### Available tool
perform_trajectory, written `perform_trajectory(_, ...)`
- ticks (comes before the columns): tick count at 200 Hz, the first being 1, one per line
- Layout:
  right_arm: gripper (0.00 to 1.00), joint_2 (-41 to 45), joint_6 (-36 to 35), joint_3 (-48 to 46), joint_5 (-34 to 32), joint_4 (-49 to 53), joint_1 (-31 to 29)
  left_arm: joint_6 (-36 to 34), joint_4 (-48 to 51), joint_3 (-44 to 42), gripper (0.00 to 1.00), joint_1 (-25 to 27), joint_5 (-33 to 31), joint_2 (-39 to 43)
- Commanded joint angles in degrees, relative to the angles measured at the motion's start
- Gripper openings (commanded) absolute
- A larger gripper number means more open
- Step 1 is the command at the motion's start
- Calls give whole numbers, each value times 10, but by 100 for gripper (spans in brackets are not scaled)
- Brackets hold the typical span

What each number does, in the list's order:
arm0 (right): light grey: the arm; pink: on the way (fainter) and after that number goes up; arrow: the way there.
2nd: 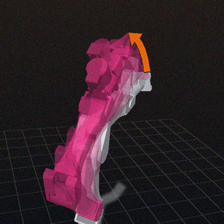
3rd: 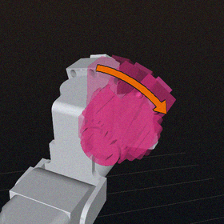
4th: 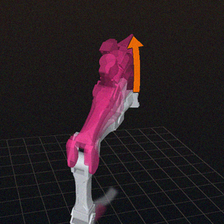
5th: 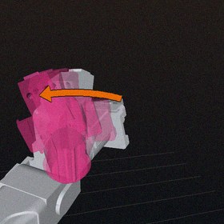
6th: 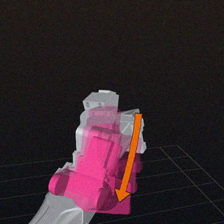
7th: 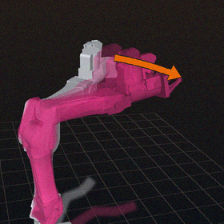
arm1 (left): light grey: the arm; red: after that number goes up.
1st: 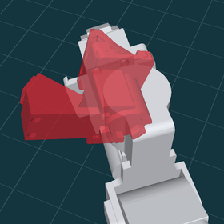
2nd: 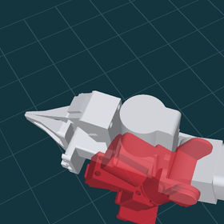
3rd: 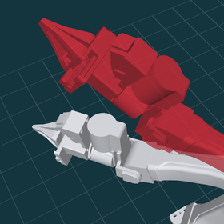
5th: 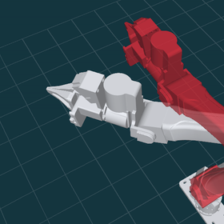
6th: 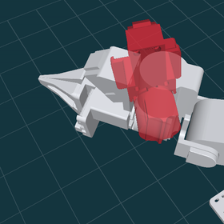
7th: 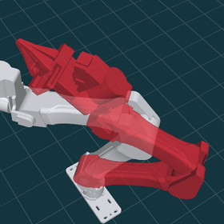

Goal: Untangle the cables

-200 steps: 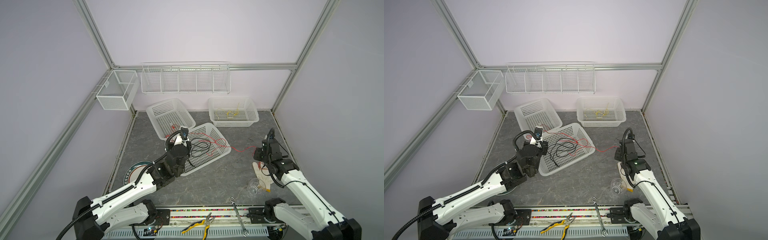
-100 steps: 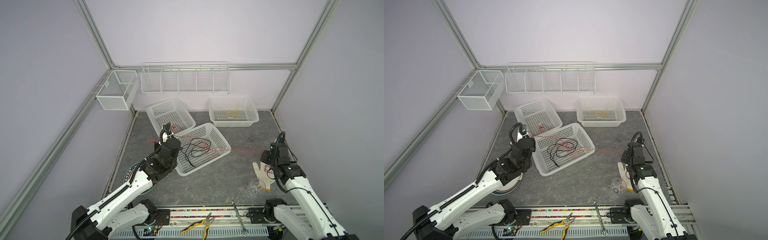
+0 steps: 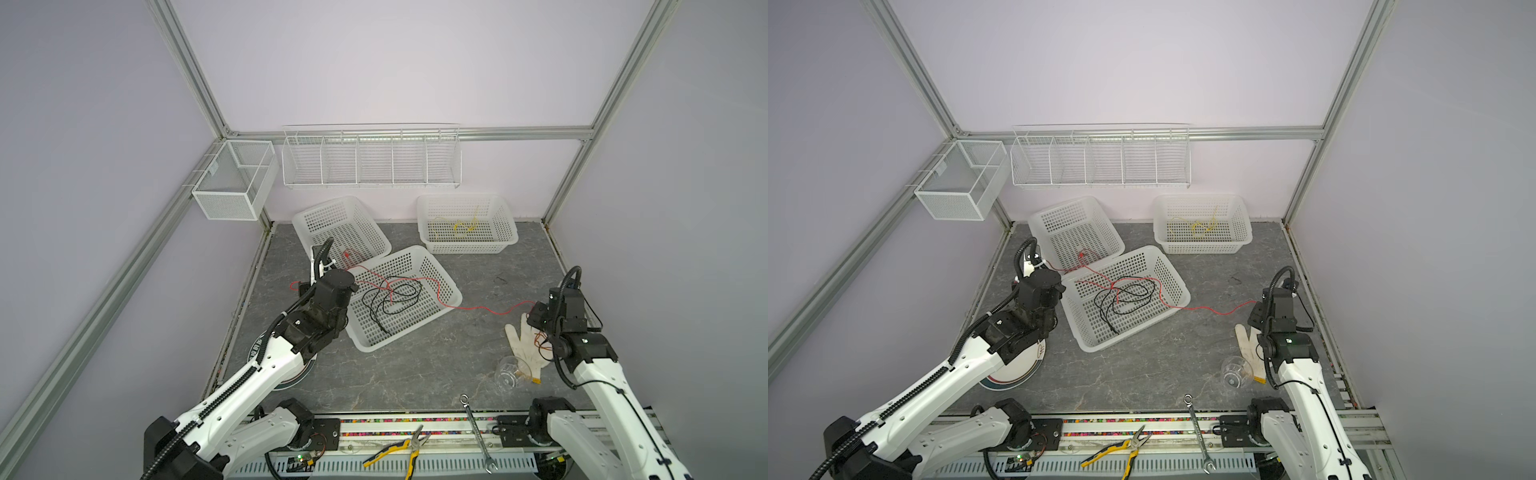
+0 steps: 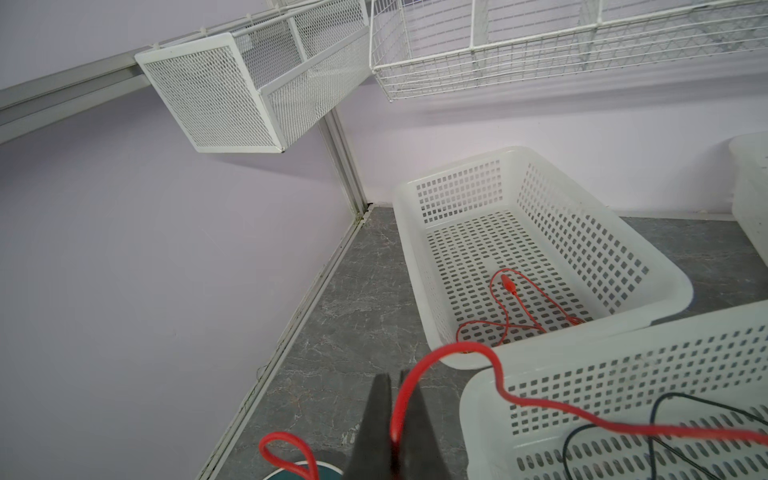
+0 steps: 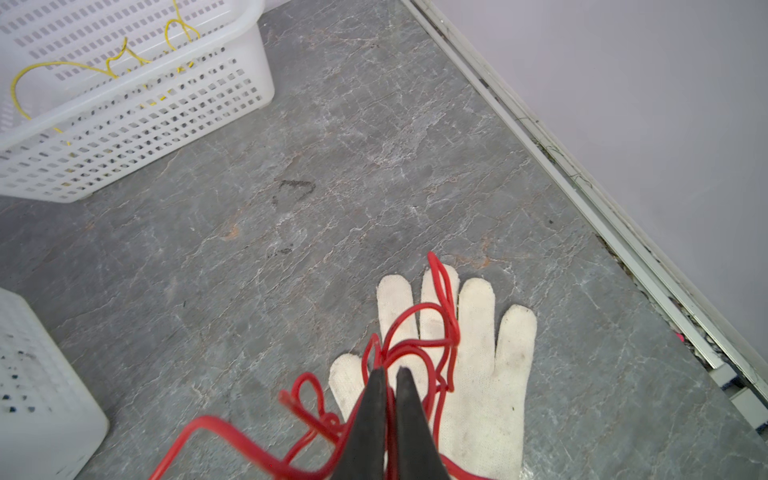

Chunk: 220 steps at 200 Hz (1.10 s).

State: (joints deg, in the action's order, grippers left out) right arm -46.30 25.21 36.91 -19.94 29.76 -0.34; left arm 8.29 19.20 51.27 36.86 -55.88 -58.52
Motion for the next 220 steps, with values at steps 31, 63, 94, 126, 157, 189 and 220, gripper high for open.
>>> perform_trajectory(31,6,6,25,-23,39,-22,87,32,31,22,0,-89,23,5)
perform_trajectory(63,6,1,23,-22,54,-27,103,33,36,26,0,-122,27,-11)
perform_trajectory(94,6,10,18,-15,43,-19,112,48,62,45,0,-155,33,-36)
perform_trajectory(126,6,5,12,-10,100,-35,112,15,-23,18,0,-156,107,-28)
perform_trajectory(157,6,-6,6,-12,136,-49,108,2,-88,10,0,-157,145,-33)
perform_trajectory(189,6,12,-6,-13,155,-49,95,-27,-119,55,0,-157,152,-99)
perform_trajectory(220,7,26,-15,-15,188,-43,72,-50,-143,124,0,-158,155,-200)
